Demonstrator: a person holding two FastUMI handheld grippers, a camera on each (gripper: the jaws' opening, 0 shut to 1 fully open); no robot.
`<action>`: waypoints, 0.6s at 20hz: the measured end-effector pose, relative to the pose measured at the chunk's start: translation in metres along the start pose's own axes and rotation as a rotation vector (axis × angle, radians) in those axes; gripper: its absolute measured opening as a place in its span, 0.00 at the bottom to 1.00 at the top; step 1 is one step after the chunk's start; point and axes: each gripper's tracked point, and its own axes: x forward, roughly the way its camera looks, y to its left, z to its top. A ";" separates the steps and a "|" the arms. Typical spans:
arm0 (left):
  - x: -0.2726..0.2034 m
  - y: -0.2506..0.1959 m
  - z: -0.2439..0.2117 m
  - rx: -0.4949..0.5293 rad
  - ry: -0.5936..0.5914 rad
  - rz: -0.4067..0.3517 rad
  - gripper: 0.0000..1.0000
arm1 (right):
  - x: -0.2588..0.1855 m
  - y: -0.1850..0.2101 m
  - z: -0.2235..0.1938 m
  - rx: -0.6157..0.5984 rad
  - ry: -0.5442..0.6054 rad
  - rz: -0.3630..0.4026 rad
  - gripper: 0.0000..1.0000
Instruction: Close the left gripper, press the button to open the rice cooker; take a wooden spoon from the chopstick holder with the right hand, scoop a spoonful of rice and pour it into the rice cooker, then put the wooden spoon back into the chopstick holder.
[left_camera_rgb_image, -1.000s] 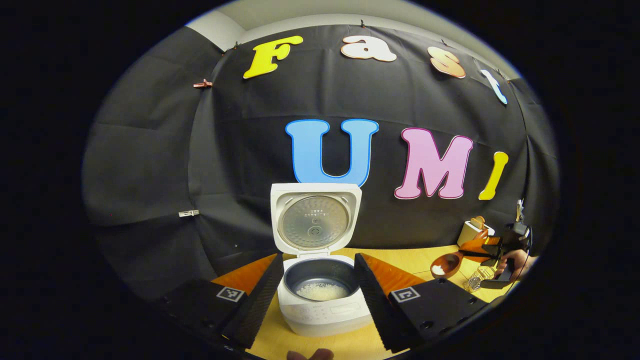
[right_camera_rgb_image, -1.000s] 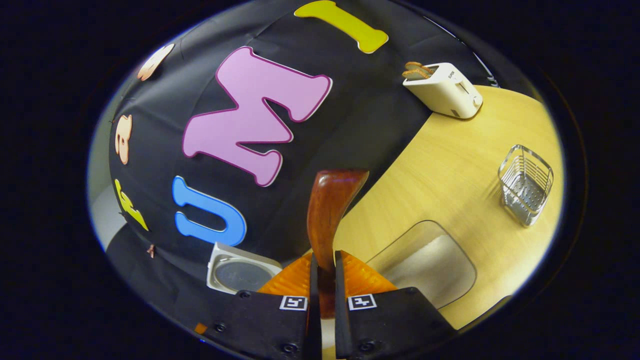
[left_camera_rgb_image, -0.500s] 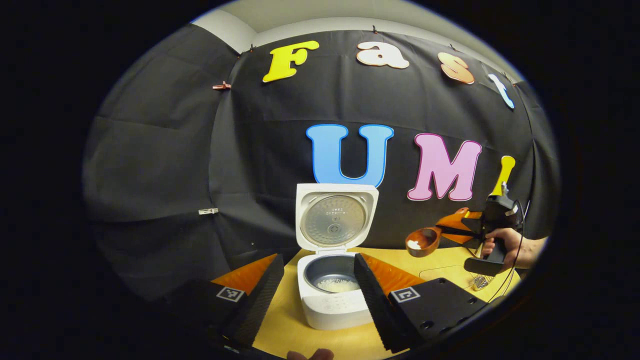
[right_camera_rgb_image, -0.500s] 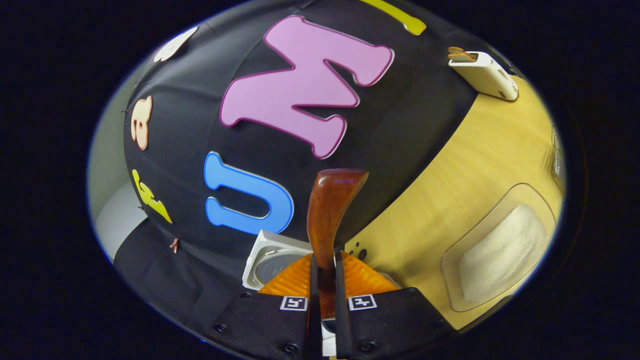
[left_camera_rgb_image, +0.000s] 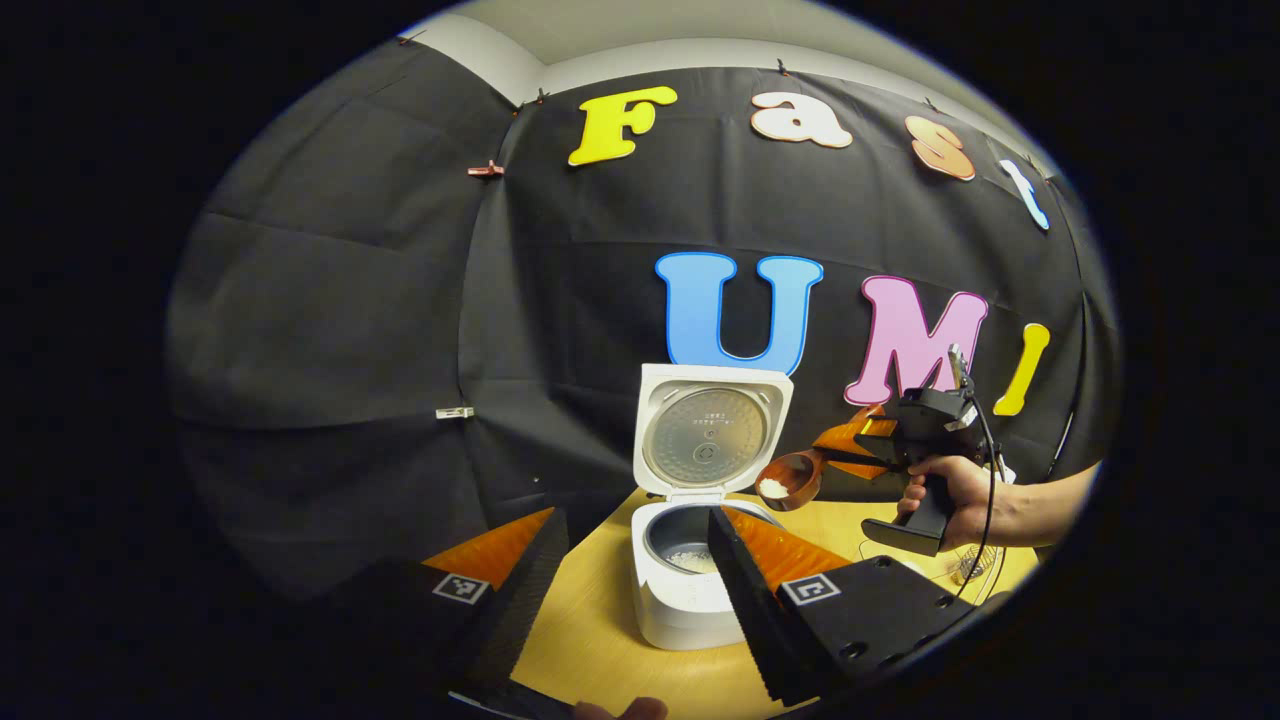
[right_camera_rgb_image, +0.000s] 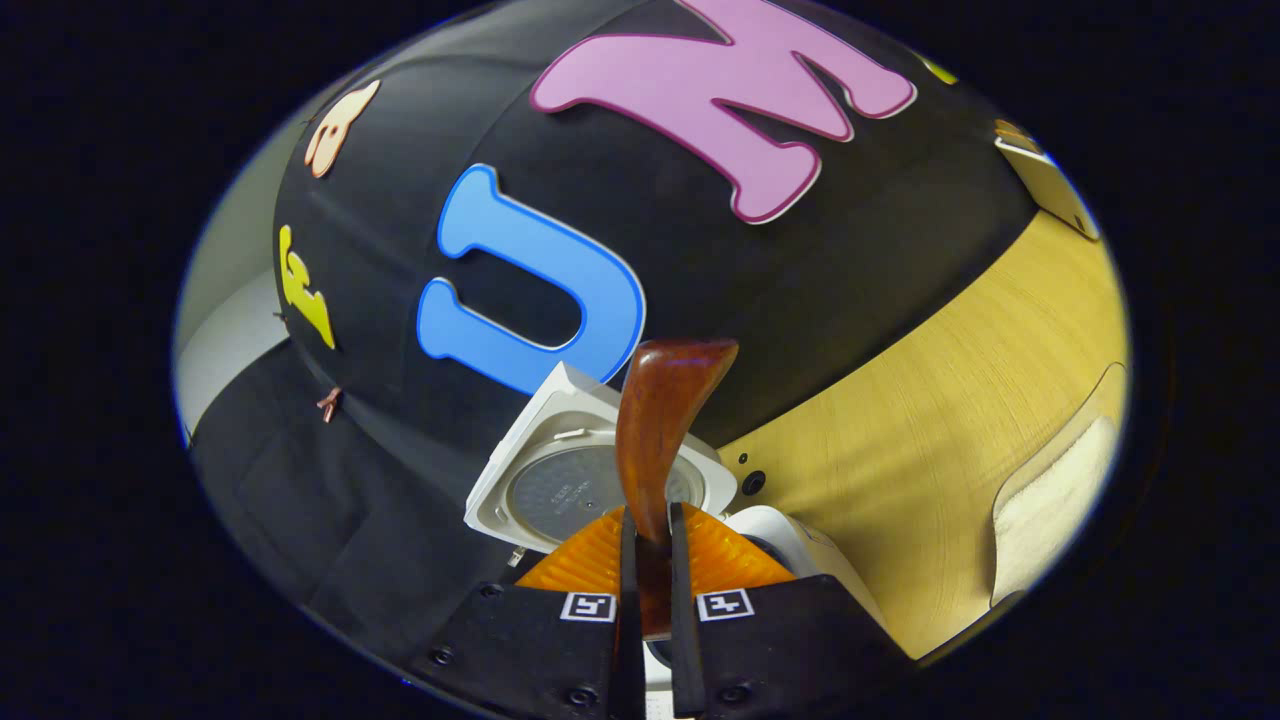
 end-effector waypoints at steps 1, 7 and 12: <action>0.000 0.003 0.000 -0.004 0.000 0.004 0.91 | 0.004 0.004 -0.003 -0.029 0.004 -0.003 0.14; 0.000 0.013 -0.005 -0.020 0.006 0.018 0.91 | 0.021 0.020 -0.018 -0.316 0.028 -0.031 0.14; 0.003 0.017 -0.007 -0.037 0.011 0.022 0.91 | 0.028 0.025 -0.034 -0.447 0.055 -0.045 0.14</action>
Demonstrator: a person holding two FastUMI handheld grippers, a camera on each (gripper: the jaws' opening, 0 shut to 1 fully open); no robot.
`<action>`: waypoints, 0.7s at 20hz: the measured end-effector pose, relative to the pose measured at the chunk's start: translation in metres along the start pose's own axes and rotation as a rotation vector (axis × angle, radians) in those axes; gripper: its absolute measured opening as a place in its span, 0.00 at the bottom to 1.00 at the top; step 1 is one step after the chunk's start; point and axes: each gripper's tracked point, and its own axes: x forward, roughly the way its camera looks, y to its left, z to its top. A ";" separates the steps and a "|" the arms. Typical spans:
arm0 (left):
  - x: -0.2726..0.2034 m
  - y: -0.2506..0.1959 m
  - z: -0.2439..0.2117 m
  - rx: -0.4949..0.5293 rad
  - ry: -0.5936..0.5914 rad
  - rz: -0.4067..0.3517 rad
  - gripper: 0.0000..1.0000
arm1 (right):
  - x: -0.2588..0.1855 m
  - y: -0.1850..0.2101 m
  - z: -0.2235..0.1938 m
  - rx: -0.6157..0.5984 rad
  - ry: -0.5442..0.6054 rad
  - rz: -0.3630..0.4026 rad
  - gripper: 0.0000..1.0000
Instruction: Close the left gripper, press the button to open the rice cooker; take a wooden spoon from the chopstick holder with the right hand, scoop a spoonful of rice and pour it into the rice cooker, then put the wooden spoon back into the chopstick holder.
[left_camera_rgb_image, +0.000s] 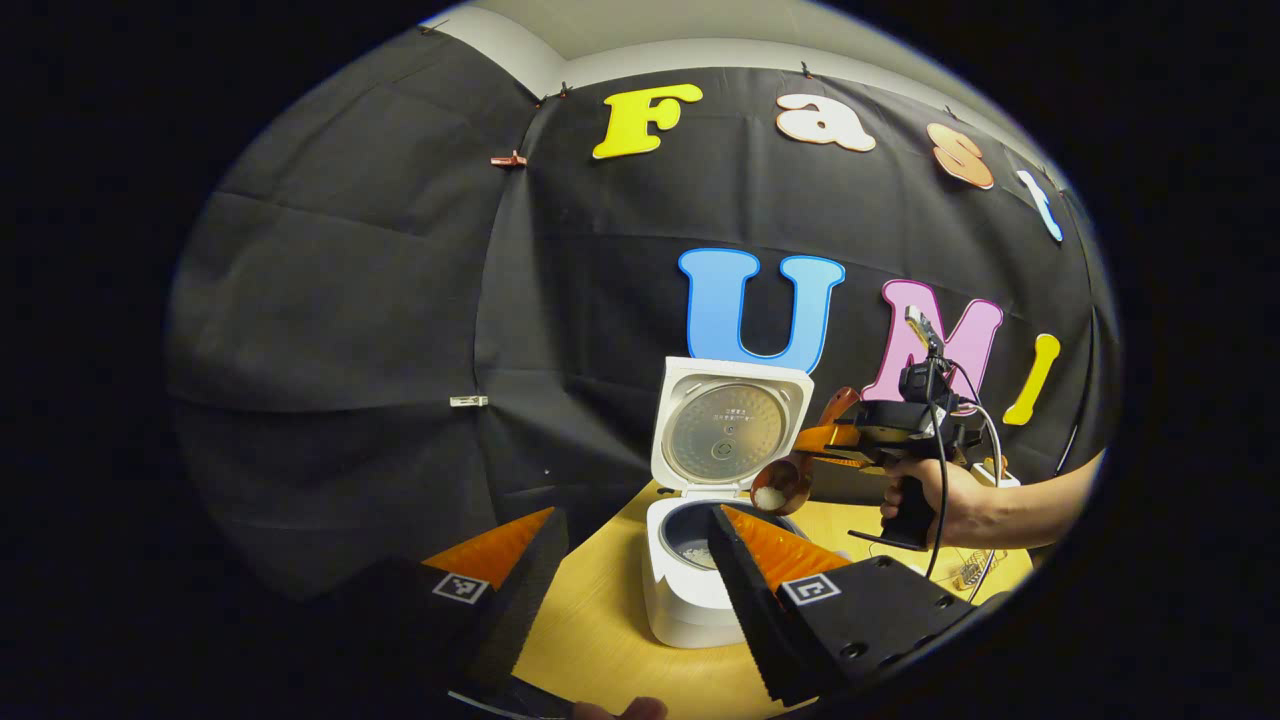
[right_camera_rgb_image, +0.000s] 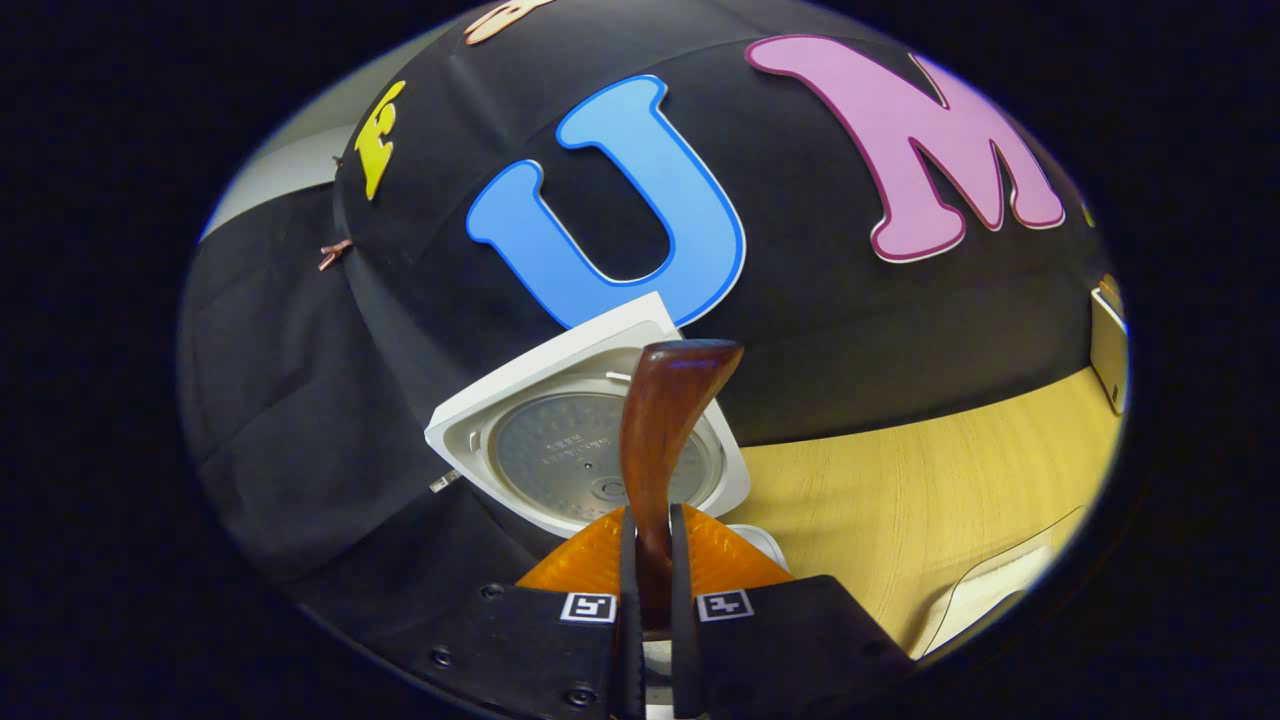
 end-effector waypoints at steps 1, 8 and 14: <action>0.001 0.002 0.000 -0.004 0.001 0.002 0.90 | 0.002 0.004 -0.003 -0.041 0.004 0.003 0.14; 0.003 0.012 -0.006 -0.017 0.007 0.017 0.90 | 0.006 0.034 -0.025 -0.309 0.025 0.061 0.14; 0.007 0.020 -0.011 -0.034 0.010 0.027 0.93 | 0.009 0.052 -0.029 -0.567 0.012 0.094 0.14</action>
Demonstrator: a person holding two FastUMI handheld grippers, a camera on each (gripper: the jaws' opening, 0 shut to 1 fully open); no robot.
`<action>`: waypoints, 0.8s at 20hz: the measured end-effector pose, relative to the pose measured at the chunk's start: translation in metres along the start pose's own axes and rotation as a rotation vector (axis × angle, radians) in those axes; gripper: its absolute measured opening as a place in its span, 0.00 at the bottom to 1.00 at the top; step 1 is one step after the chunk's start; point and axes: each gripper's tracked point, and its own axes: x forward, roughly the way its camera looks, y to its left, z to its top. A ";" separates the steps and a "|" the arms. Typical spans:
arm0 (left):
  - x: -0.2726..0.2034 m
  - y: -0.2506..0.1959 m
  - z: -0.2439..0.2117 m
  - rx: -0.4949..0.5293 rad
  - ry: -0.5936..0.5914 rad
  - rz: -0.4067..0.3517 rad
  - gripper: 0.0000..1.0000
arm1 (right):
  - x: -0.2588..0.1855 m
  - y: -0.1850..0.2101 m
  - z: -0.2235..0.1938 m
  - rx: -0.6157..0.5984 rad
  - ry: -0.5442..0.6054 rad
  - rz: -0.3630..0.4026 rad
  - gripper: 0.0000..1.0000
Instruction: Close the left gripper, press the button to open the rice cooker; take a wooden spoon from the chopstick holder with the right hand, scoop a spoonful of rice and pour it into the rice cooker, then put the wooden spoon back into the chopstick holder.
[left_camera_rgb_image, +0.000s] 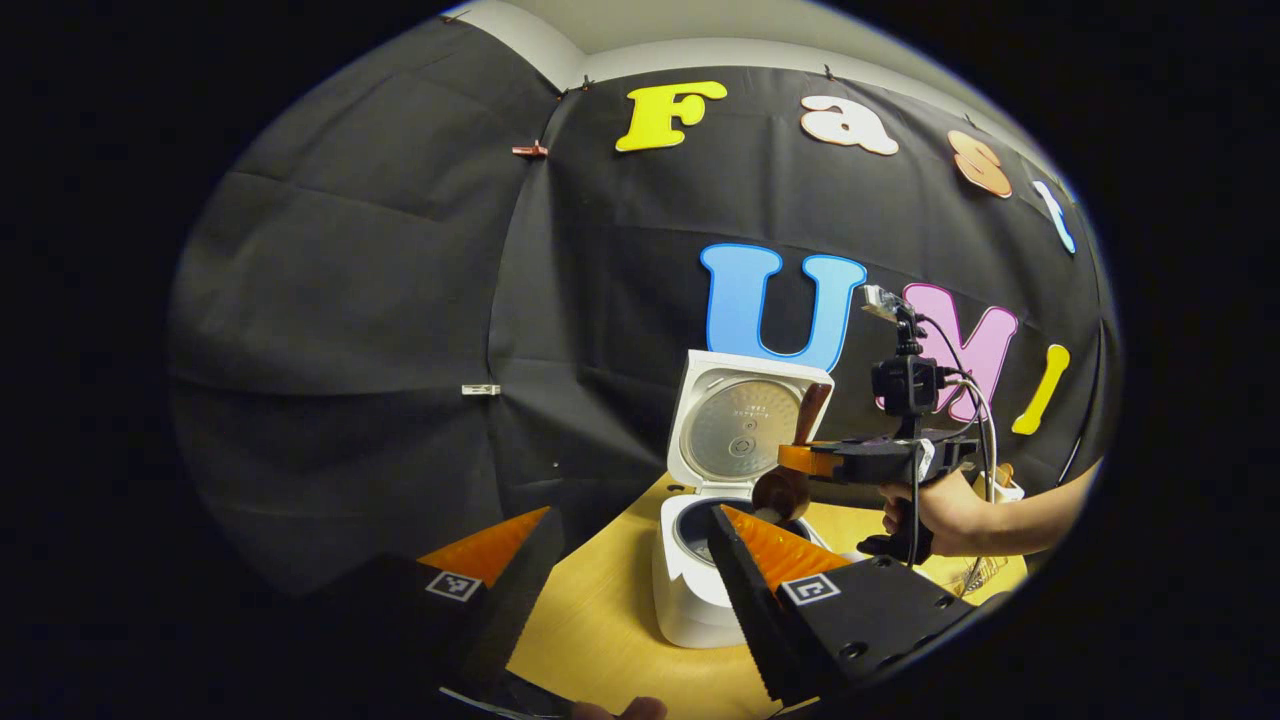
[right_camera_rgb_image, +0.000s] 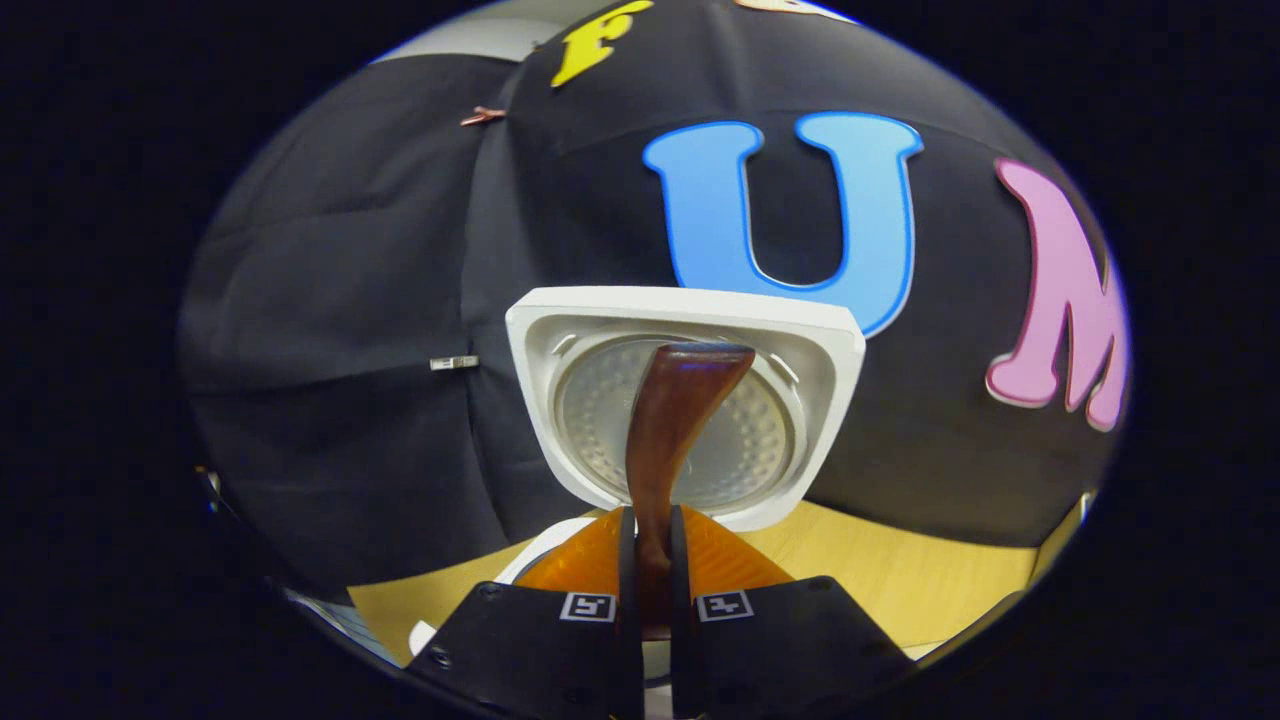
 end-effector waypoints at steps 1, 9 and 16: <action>0.001 0.002 0.000 0.002 0.000 0.003 0.93 | 0.001 0.002 0.002 -0.044 -0.005 0.005 0.14; 0.011 -0.002 -0.002 0.011 -0.001 -0.015 0.93 | 0.004 0.018 -0.004 -0.350 -0.014 0.022 0.14; 0.013 -0.009 0.000 0.026 -0.003 -0.024 0.93 | 0.001 0.020 -0.003 -0.212 -0.006 0.048 0.15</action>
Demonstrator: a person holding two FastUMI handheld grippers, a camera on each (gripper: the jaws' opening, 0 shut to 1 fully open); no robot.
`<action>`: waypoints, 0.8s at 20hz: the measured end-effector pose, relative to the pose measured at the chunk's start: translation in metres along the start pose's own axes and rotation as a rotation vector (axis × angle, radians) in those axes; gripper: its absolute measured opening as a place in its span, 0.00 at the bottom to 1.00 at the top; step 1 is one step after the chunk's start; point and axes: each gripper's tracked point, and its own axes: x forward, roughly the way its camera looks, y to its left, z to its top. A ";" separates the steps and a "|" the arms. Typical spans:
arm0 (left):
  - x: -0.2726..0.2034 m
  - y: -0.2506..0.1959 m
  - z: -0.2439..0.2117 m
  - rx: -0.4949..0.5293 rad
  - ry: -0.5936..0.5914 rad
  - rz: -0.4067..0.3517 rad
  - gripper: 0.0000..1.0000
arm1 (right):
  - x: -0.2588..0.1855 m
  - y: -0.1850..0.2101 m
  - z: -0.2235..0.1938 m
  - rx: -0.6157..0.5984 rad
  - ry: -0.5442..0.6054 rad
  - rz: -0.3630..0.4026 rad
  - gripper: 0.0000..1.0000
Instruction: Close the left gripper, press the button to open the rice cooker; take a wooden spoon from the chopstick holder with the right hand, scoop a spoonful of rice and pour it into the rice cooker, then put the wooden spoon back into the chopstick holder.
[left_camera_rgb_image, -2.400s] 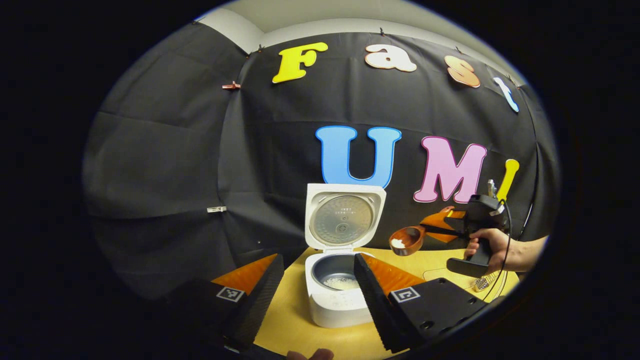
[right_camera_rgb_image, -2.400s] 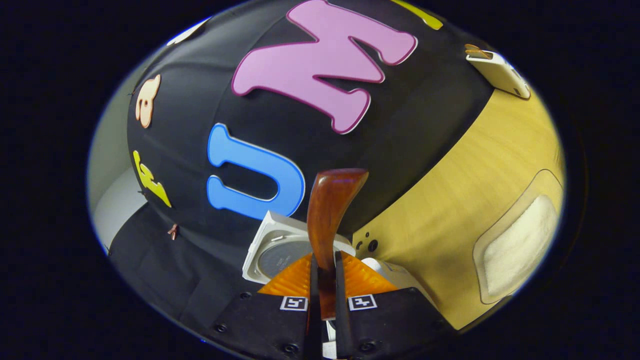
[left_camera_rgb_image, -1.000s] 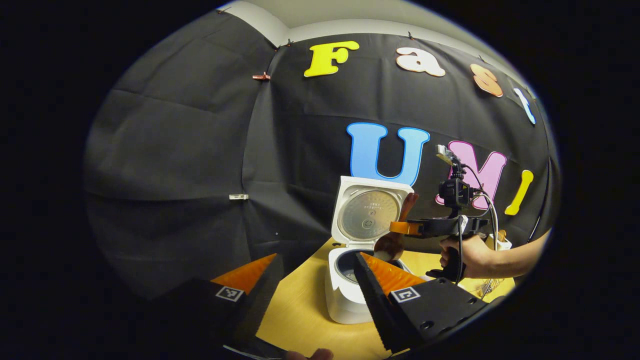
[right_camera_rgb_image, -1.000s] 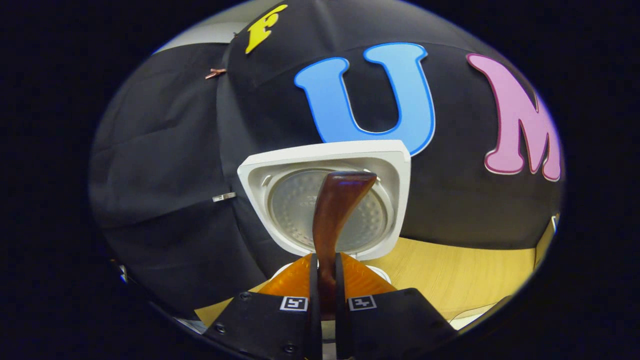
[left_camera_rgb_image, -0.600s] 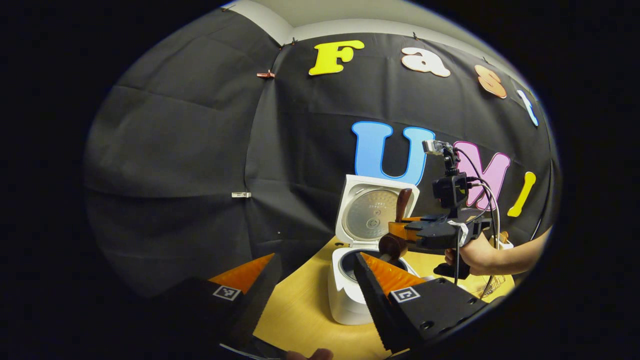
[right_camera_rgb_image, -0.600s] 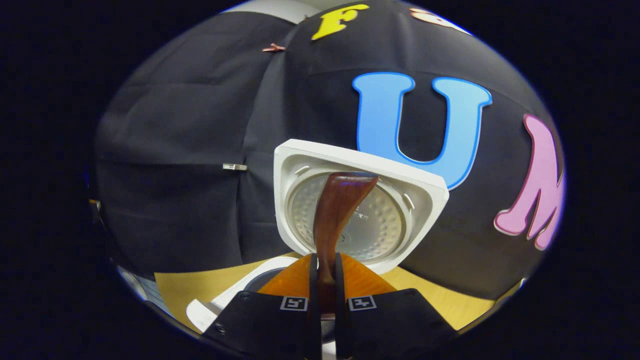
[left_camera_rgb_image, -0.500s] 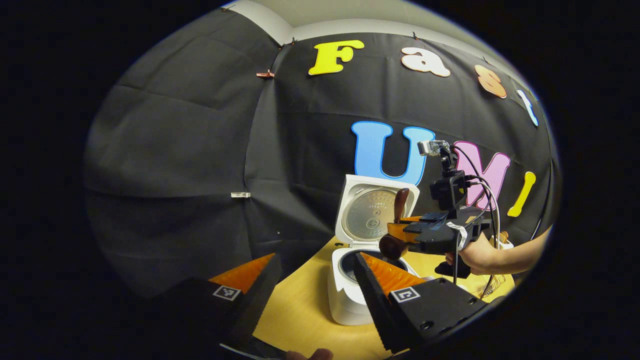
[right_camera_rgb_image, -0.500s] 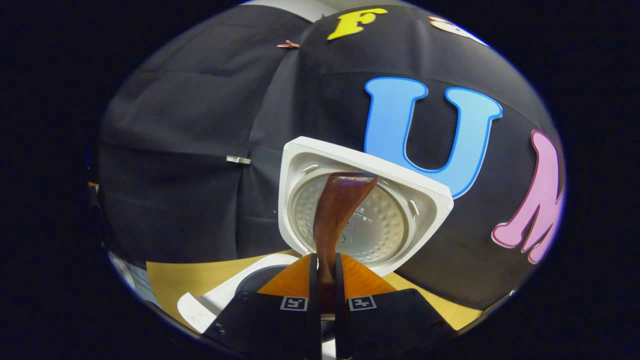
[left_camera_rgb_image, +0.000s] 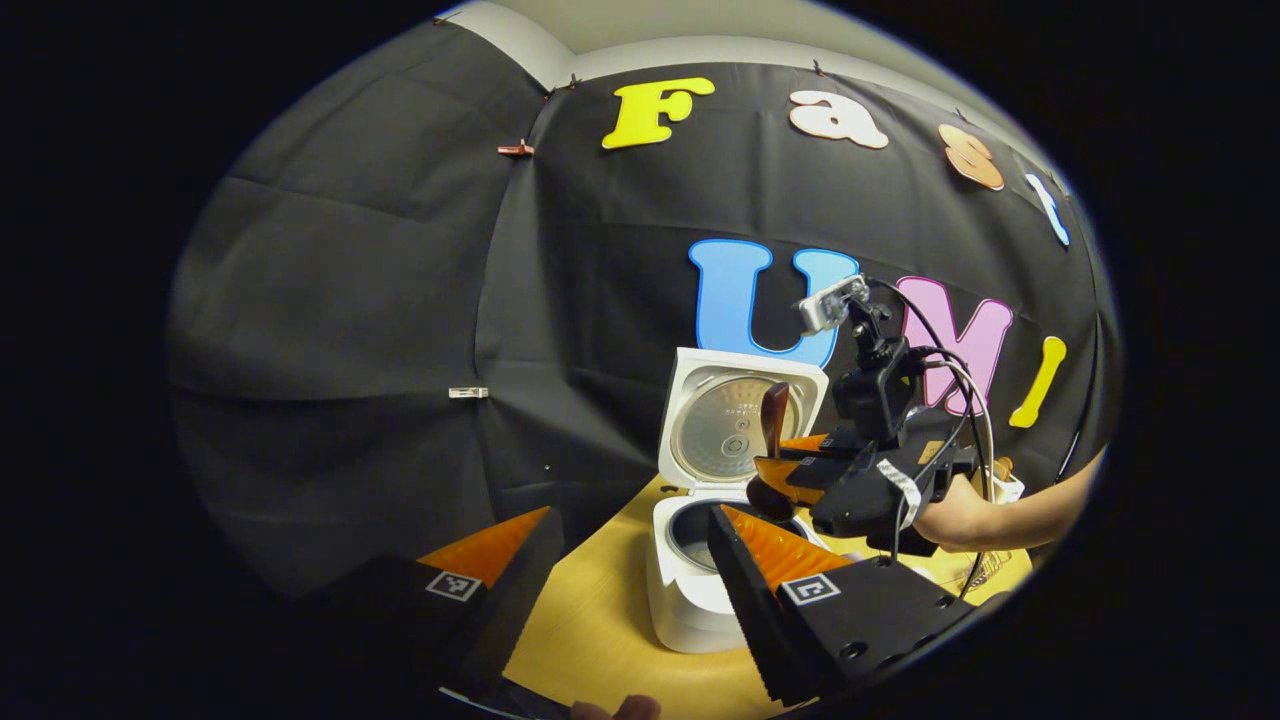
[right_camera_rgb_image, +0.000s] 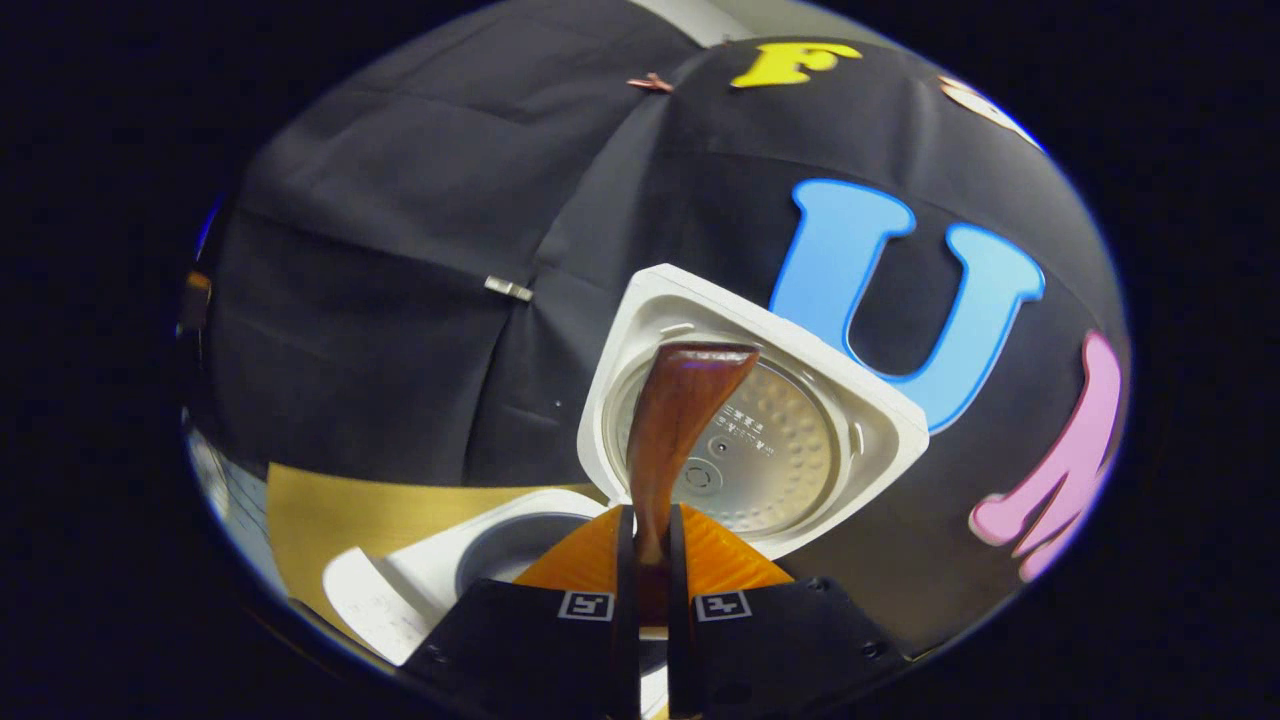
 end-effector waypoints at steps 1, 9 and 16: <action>-0.001 0.000 0.000 0.003 -0.002 0.003 0.93 | -0.002 -0.005 0.002 0.100 0.000 -0.006 0.14; -0.006 -0.012 0.007 0.028 -0.014 -0.004 0.93 | -0.024 -0.042 0.009 0.801 -0.050 0.026 0.14; -0.011 -0.043 0.013 0.057 -0.023 -0.048 0.93 | -0.083 -0.097 0.028 1.063 -0.191 0.014 0.14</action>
